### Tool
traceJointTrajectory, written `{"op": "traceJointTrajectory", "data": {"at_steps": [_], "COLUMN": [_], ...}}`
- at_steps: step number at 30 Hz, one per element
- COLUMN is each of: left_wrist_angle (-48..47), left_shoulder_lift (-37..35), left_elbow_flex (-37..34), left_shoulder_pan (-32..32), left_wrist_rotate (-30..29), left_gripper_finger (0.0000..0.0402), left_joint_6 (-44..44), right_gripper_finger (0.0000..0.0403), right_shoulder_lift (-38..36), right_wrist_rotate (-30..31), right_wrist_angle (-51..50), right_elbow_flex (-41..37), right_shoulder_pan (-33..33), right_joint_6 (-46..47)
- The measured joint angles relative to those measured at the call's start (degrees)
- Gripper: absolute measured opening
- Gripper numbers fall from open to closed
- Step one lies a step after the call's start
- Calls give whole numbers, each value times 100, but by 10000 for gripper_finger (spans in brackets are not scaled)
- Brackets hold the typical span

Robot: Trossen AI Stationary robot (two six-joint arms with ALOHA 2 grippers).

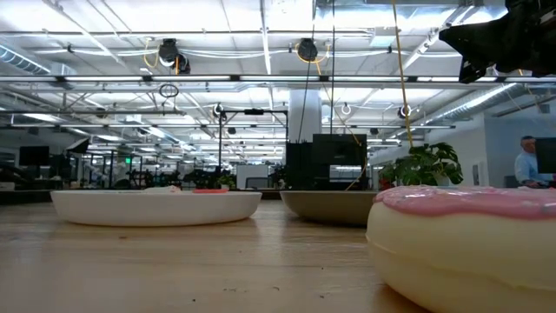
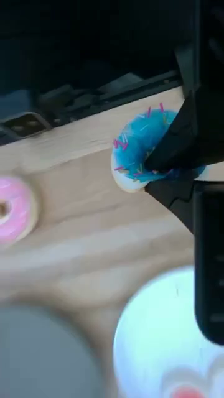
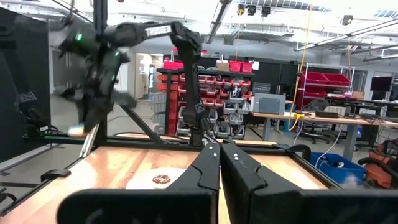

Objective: Pick & Place donuts
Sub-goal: Put the small blue donut on the white plate

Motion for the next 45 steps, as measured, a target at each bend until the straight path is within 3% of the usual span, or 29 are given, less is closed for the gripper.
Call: {"op": "traceJointTrajectory", "data": {"at_steps": [8,14,20,24,28,36,45], "left_wrist_angle": [-99,-319,-349,-395,-558,-554,-530], "left_shoulder_lift": [-913,-896,-841,-837,-839,-839,-841], "left_elbow_flex": [9,9,7,7,7,7,-190], "left_shoulder_pan": [48,47,92,81,127,693,1314], "left_wrist_rotate": [-753,-775,-786,-807,-1161,-1368,-1159], "left_gripper_finger": [8,31,9,16,31,9,33], "left_joint_6": [287,359,357,392,547,1162,1442], "right_gripper_finger": [4,4,4,4,4,4,4], "right_shoulder_lift": [0,0,0,0,0,0,0], "right_wrist_rotate": [0,0,-4,-4,-4,-4,-7], "right_wrist_angle": [0,0,0,0,0,0,0], "right_elbow_flex": [-2,-2,0,0,-2,-2,0], "right_shoulder_pan": [1,1,1,0,1,0,1], "right_joint_6": [0,0,0,0,0,0,0]}}
